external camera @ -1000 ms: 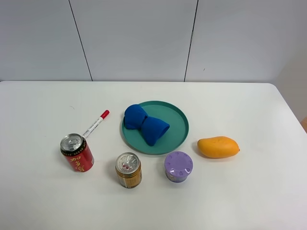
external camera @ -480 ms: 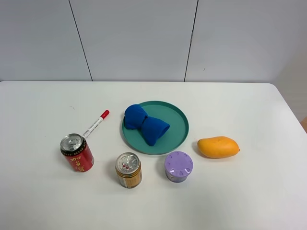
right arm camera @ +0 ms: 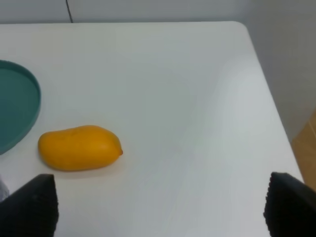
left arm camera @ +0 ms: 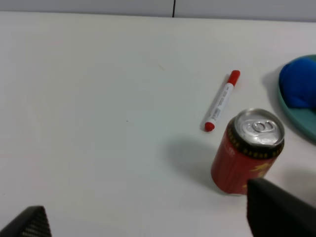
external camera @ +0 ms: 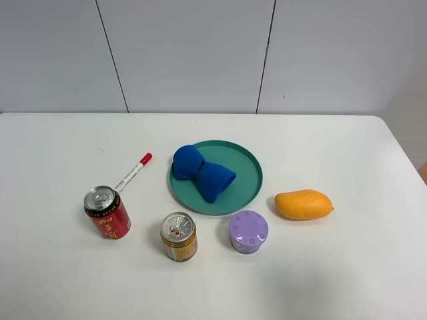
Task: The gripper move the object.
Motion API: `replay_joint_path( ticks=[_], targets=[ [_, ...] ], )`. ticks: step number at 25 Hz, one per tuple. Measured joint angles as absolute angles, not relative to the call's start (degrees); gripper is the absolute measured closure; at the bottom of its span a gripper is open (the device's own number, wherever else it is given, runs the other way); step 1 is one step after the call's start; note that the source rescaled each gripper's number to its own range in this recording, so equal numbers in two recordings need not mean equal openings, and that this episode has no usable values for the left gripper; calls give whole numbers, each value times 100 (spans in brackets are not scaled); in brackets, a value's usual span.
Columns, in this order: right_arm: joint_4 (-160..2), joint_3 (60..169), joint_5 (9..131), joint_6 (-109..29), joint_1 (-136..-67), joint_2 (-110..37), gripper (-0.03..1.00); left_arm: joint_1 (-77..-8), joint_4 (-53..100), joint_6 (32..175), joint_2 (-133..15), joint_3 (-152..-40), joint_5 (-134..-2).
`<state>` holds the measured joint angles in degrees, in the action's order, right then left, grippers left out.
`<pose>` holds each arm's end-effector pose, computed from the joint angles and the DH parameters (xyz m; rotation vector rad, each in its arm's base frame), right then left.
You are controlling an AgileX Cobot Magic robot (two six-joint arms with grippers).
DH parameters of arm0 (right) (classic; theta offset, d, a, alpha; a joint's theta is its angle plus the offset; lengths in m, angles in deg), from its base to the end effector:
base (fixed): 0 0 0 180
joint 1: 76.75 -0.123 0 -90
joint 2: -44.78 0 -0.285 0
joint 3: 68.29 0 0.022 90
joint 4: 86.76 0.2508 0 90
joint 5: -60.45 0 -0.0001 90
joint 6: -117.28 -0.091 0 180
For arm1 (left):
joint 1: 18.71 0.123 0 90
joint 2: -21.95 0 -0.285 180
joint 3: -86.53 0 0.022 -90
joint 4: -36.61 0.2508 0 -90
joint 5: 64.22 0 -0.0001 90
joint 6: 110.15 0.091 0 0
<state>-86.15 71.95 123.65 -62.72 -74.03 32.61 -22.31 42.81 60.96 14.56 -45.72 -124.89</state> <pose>-0.0123 0.0015 0.3163 0.0464 2.0089 -0.0177 -0.0072 0.0090 0.2817 -0.0993 2.0142 -0.0096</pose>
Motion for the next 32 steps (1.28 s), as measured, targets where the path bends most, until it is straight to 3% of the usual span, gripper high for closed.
replay_joint_path(
  ticks=[6, 12, 32],
  targets=[
    [-8587, 6808, 12284, -6272, -7810, 3578, 36, -2231, 4281, 6096, 1456, -4572, -12489],
    [-8606, 6360, 12255, -6272, -7816, 3718, 36, -2231, 4286, 6096, 1456, -4572, -12489],
    [-8566, 6305, 12147, -6272, -7816, 3718, 36, -2231, 4293, 6096, 1456, -4572, -12489]
  ],
)
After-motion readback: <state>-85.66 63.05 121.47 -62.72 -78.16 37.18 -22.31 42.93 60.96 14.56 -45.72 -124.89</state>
